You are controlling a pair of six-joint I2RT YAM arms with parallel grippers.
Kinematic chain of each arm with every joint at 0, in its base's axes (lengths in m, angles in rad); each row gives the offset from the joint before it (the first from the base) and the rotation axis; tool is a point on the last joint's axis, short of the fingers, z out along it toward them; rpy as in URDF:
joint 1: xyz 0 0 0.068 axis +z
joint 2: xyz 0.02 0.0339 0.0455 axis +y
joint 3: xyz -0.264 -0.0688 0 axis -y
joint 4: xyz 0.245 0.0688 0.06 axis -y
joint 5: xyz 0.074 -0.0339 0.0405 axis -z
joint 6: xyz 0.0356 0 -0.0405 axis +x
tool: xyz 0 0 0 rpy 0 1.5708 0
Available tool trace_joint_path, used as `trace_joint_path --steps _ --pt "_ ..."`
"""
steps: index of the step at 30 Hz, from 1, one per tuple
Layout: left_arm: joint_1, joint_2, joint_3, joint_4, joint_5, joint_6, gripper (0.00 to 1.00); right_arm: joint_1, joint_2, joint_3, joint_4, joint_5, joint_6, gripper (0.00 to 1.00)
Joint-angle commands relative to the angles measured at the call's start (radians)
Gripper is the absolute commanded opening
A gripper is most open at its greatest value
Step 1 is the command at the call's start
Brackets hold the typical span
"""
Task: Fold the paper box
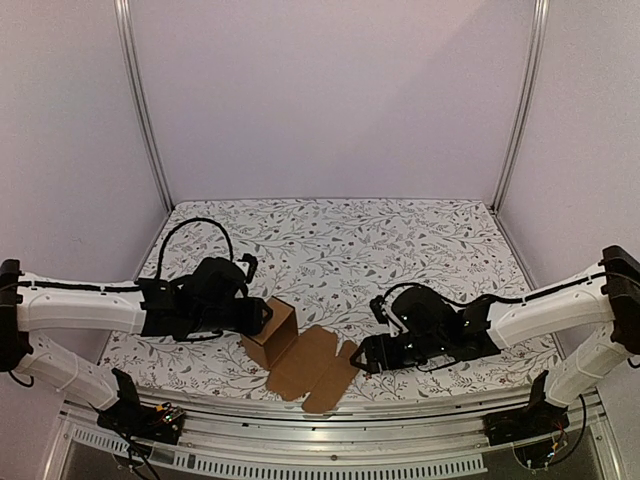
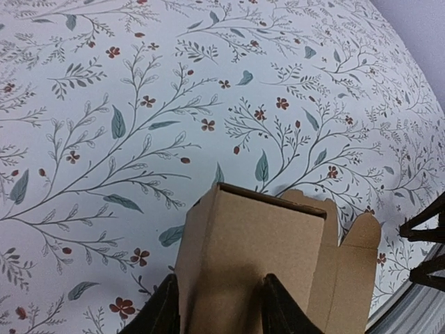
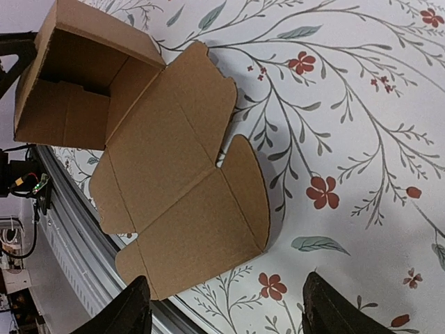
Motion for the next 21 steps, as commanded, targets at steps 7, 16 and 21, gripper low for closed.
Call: trace_joint_path --steps 7,16,21 --pt "0.072 -0.003 -0.068 -0.057 0.072 -0.012 0.39 -0.027 0.159 -0.088 0.299 -0.116 0.248 0.72" --pt "0.126 -0.027 -0.095 -0.052 0.111 -0.007 0.39 -0.032 0.282 -0.127 0.556 -0.141 0.358 0.70" --pt "0.156 -0.039 -0.109 -0.045 0.149 -0.007 0.39 -0.032 0.371 -0.143 0.765 -0.136 0.427 0.67"
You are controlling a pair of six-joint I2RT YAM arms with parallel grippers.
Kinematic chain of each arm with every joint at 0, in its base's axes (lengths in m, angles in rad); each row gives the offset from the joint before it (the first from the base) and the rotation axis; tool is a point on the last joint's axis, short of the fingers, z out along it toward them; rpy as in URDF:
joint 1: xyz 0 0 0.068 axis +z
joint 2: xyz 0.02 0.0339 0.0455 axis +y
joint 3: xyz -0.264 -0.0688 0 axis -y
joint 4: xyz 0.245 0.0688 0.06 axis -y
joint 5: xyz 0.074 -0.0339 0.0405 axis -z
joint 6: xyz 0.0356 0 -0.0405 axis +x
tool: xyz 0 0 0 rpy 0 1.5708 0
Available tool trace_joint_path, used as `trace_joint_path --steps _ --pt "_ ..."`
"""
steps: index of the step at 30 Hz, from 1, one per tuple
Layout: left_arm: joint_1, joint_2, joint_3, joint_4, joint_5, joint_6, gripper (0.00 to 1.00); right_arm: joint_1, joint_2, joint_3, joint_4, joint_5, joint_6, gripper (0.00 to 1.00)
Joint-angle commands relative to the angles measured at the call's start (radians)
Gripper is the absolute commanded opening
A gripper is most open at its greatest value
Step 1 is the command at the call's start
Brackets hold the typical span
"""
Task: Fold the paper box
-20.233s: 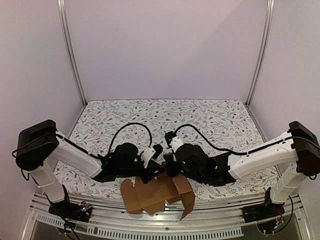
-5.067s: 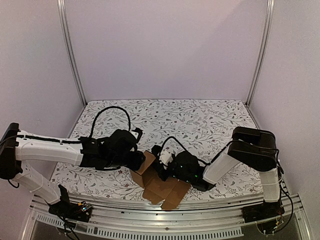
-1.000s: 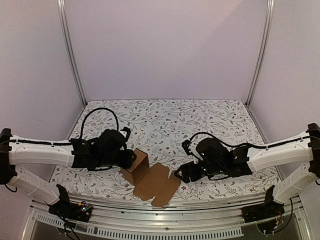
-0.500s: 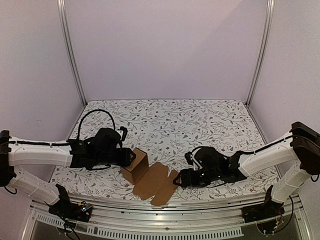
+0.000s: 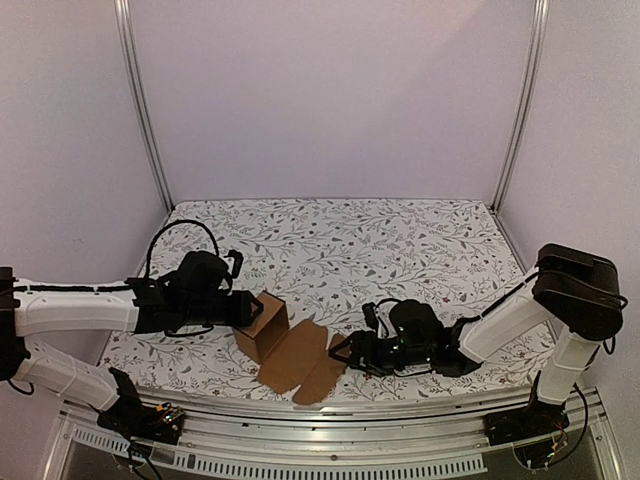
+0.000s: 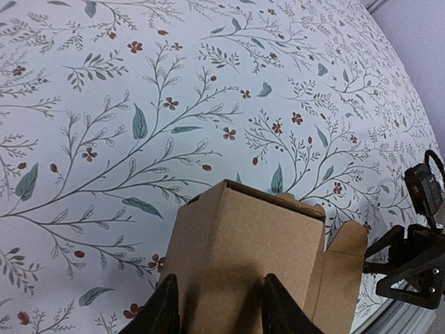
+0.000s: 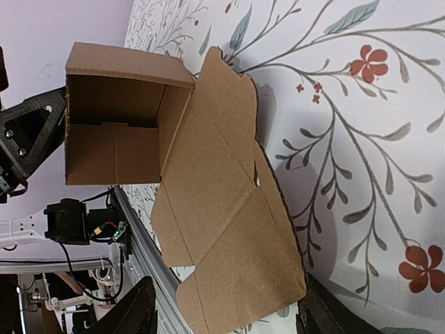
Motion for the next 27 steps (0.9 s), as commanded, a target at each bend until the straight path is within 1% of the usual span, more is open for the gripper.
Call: trace_joint_path --steps 1,8,14,22,27 --pt "0.041 0.005 -0.052 -0.098 0.035 0.009 0.39 -0.006 0.098 -0.036 0.145 0.001 0.084 0.67" --pt "0.084 -0.015 -0.081 -0.087 0.079 0.007 0.39 -0.006 0.172 -0.034 0.304 0.032 0.134 0.61" --pt "0.095 -0.025 -0.086 -0.090 0.087 0.004 0.39 -0.005 0.219 -0.039 0.420 0.080 0.173 0.52" --pt "0.100 -0.023 -0.090 -0.092 0.092 0.002 0.39 -0.006 0.325 -0.060 0.671 0.137 0.258 0.46" --pt "0.101 -0.023 -0.095 -0.087 0.094 0.000 0.39 -0.004 0.333 -0.061 0.673 0.148 0.263 0.46"
